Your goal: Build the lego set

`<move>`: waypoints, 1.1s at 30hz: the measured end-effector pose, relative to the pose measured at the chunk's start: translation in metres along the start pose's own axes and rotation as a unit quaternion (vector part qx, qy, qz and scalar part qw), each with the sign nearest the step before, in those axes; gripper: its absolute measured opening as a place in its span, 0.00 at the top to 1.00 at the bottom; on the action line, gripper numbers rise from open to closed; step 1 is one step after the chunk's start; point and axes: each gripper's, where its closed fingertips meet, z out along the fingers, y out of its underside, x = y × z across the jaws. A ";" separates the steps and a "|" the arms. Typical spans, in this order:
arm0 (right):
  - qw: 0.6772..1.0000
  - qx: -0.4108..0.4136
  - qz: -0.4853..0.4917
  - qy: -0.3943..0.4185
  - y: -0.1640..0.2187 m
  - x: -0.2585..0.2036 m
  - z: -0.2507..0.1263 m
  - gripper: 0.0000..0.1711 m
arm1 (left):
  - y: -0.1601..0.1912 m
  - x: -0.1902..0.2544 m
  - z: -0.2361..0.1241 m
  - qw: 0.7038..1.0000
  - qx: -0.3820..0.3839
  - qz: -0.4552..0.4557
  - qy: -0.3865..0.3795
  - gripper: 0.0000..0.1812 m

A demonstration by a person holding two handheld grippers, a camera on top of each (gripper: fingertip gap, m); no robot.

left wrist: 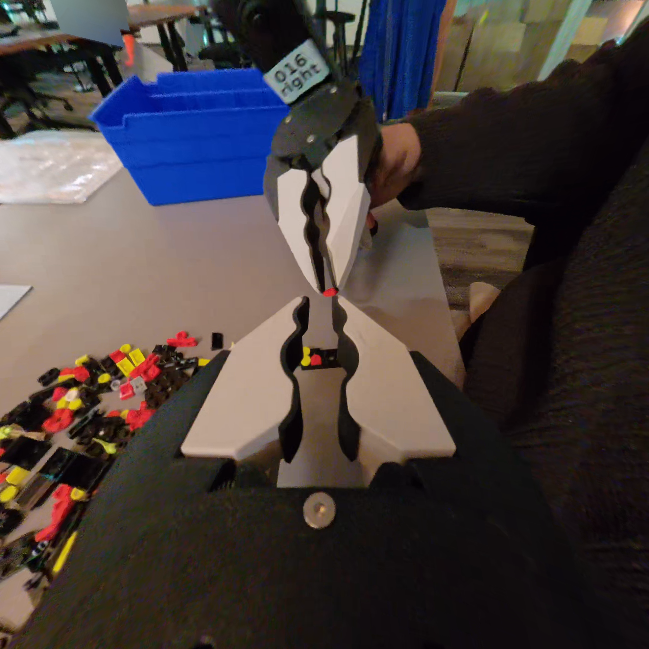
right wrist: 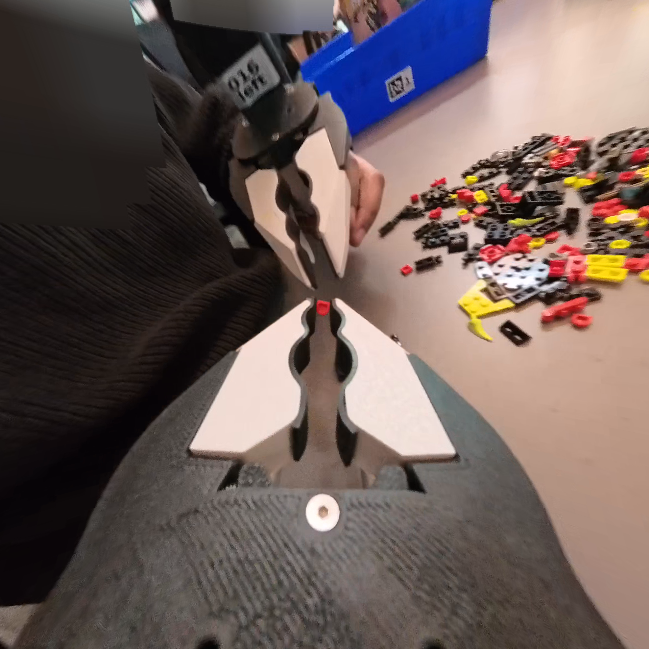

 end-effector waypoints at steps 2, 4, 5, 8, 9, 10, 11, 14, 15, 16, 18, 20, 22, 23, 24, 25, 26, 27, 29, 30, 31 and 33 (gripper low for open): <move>0.998 0.025 0.036 -0.035 -0.007 -0.005 0.000 0.96 | -0.004 0.004 0.000 0.999 0.011 0.031 -0.005 0.95; 0.996 0.042 0.056 -0.052 -0.013 -0.008 -0.001 0.96 | -0.006 0.006 0.000 0.998 0.015 0.059 -0.014 0.94; 0.996 0.044 0.061 -0.055 -0.013 -0.008 -0.001 0.97 | -0.007 0.006 0.000 0.997 0.018 0.072 -0.022 0.95; 0.994 0.039 0.079 -0.058 -0.010 -0.008 0.001 0.97 | -0.009 0.007 -0.001 0.994 0.025 0.099 -0.032 0.96; 0.994 0.038 0.086 -0.062 -0.010 -0.008 0.002 0.97 | -0.009 0.008 -0.001 0.994 0.026 0.102 -0.031 0.97; 0.993 0.040 0.094 -0.067 -0.010 -0.009 0.002 0.97 | -0.008 0.009 0.000 0.994 0.024 0.100 -0.030 0.98; 0.991 0.040 0.102 -0.071 -0.010 -0.009 0.003 0.97 | -0.007 0.010 0.001 0.995 0.021 0.099 -0.028 0.98; 0.988 0.043 0.125 -0.083 -0.010 -0.009 0.003 0.97 | -0.008 0.010 0.000 0.994 0.025 0.100 -0.028 0.98; 0.987 0.046 0.131 -0.087 -0.011 -0.009 0.003 0.97 | -0.008 0.010 0.000 0.994 0.026 0.100 -0.027 0.98; 0.985 0.048 0.136 -0.091 -0.011 -0.009 0.003 0.97 | -0.008 0.010 0.000 0.994 0.026 0.101 -0.027 0.98; 0.984 0.044 0.142 -0.095 -0.010 -0.010 0.005 0.97 | -0.007 0.012 0.001 0.994 0.026 0.107 -0.023 0.98; 0.984 0.041 0.146 -0.094 -0.009 -0.010 0.007 0.97 | -0.005 0.013 0.002 0.993 0.019 0.113 -0.024 0.97; 0.984 0.039 0.148 -0.093 -0.008 -0.010 0.007 0.97 | -0.004 0.013 0.003 0.993 0.016 0.116 -0.026 0.98; 0.984 0.042 0.149 -0.091 -0.009 -0.009 0.007 0.97 | -0.004 0.012 0.003 0.993 0.016 0.115 -0.030 0.98; 0.984 0.046 0.151 -0.088 -0.010 -0.008 0.006 0.97 | -0.005 0.011 0.003 0.993 0.016 0.111 -0.032 0.99; 0.983 0.048 0.152 -0.088 -0.011 -0.007 0.006 0.97 | -0.005 0.010 0.003 0.994 0.016 0.105 -0.031 0.99; 0.983 0.048 0.154 -0.089 -0.011 -0.007 0.006 0.97 | -0.005 0.010 0.003 0.995 0.017 0.099 -0.028 1.00; 0.983 0.050 0.154 -0.087 -0.011 -0.007 0.006 0.97 | -0.005 0.009 0.002 0.995 0.017 0.093 -0.026 1.00; 0.983 0.059 0.151 -0.082 -0.015 -0.005 0.004 0.96 | -0.006 0.004 0.001 0.996 0.018 0.078 -0.037 1.00; 0.984 0.070 0.148 -0.077 -0.019 -0.003 0.001 0.95 | -0.006 0.000 0.001 0.997 0.019 0.068 -0.043 1.00; 0.984 0.087 0.146 -0.062 -0.025 0.002 -0.002 0.92 | -0.008 -0.004 0.000 0.997 0.023 0.054 -0.048 1.00; 0.981 0.123 0.147 -0.015 -0.035 0.015 -0.011 0.88 | -0.011 -0.014 -0.003 0.998 0.034 0.013 -0.059 1.00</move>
